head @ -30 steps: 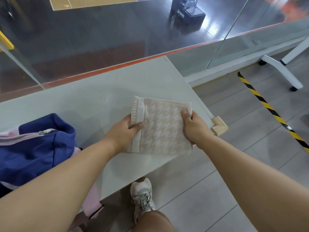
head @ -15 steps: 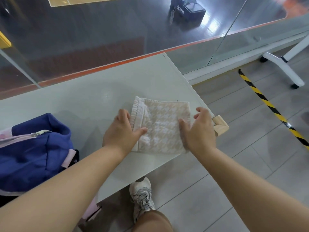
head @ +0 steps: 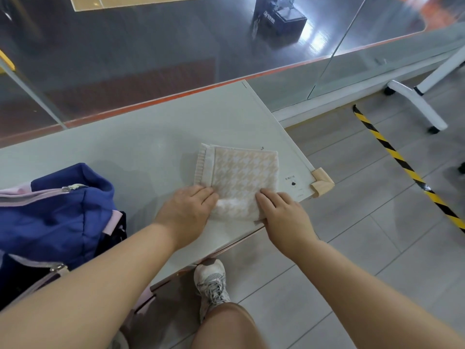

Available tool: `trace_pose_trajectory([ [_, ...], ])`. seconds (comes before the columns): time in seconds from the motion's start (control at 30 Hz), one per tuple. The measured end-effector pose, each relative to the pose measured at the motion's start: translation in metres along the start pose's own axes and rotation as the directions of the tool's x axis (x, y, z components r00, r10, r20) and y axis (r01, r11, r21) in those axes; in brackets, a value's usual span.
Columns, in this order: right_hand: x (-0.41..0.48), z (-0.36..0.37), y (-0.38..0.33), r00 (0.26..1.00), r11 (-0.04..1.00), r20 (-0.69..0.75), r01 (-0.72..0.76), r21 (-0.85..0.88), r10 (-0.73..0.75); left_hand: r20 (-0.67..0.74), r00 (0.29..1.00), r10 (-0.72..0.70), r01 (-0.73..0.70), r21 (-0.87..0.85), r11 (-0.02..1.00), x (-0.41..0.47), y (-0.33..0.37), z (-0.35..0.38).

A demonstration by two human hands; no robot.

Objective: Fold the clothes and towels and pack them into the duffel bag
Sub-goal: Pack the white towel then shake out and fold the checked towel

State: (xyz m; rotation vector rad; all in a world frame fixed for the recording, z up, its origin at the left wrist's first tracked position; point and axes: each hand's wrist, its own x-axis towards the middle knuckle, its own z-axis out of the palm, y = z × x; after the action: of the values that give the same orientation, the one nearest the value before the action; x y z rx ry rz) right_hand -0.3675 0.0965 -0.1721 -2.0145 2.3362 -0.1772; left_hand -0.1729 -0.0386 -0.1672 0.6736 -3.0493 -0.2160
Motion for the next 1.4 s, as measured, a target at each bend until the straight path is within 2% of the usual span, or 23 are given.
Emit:
trace_pose_trajectory([
  [0.1,-0.001,-0.013,-0.002,0.998,0.998,0.027,0.05,0.032,-0.051,0.004,1.0,-0.007,0.007,-0.05,0.999,-0.008,0.004,-0.011],
  [0.3,-0.021,-0.044,-0.006,0.963,0.971,0.175,0.178,0.161,-0.205,0.207,0.971,-0.117,0.177,-0.304,0.936,-0.044,0.007,-0.027],
  [0.43,-0.025,-0.05,-0.019,0.916,0.968,0.319,0.208,0.138,-0.243,0.278,0.95,-0.142,0.24,-0.361,0.901,-0.05,0.009,-0.035],
  [0.47,-0.023,-0.051,-0.022,0.92,0.977,0.335,0.169,0.134,-0.205,0.279,0.947,-0.159,0.26,-0.374,0.89,-0.049,0.009,-0.036],
  [0.53,-0.013,-0.055,-0.023,0.926,0.98,0.372,-0.012,0.198,-0.064,0.252,0.947,-0.198,0.29,-0.41,0.865,-0.046,0.009,-0.039],
  [0.63,0.006,-0.057,-0.014,0.909,0.903,0.41,-0.236,0.359,0.074,0.213,0.941,-0.264,0.338,-0.506,0.794,-0.044,0.003,-0.042],
  [0.77,0.03,-0.056,-0.006,0.859,0.806,0.486,-0.4,0.436,0.164,0.269,0.893,-0.36,0.447,-0.616,0.649,-0.033,-0.009,-0.044],
  [0.97,0.052,-0.051,-0.002,0.8,0.755,0.526,-0.529,0.388,0.29,0.345,0.778,-0.525,0.604,-0.641,0.474,-0.006,-0.016,-0.037],
  [1.03,0.057,-0.048,-0.004,0.776,0.742,0.536,-0.566,0.361,0.331,0.382,0.732,-0.565,0.661,-0.601,0.45,0.0,-0.015,-0.031],
  [1.17,0.061,-0.046,-0.009,0.766,0.823,0.527,-0.533,0.199,0.369,0.465,0.591,-0.659,0.794,-0.479,0.374,0.007,-0.011,-0.025],
  [1.23,0.061,-0.047,-0.011,0.75,0.827,0.547,-0.536,0.171,0.372,0.518,0.543,-0.661,0.831,-0.447,0.331,0.011,-0.009,-0.029],
  [1.3,0.061,-0.048,-0.013,0.72,0.796,0.585,-0.573,0.195,0.375,0.562,0.527,-0.638,0.843,-0.442,0.306,0.015,-0.006,-0.033],
  [1.4,0.062,-0.046,-0.016,0.673,0.736,0.629,-0.638,0.227,0.389,0.628,0.477,-0.616,0.855,-0.492,0.16,0.013,-0.005,-0.035],
])
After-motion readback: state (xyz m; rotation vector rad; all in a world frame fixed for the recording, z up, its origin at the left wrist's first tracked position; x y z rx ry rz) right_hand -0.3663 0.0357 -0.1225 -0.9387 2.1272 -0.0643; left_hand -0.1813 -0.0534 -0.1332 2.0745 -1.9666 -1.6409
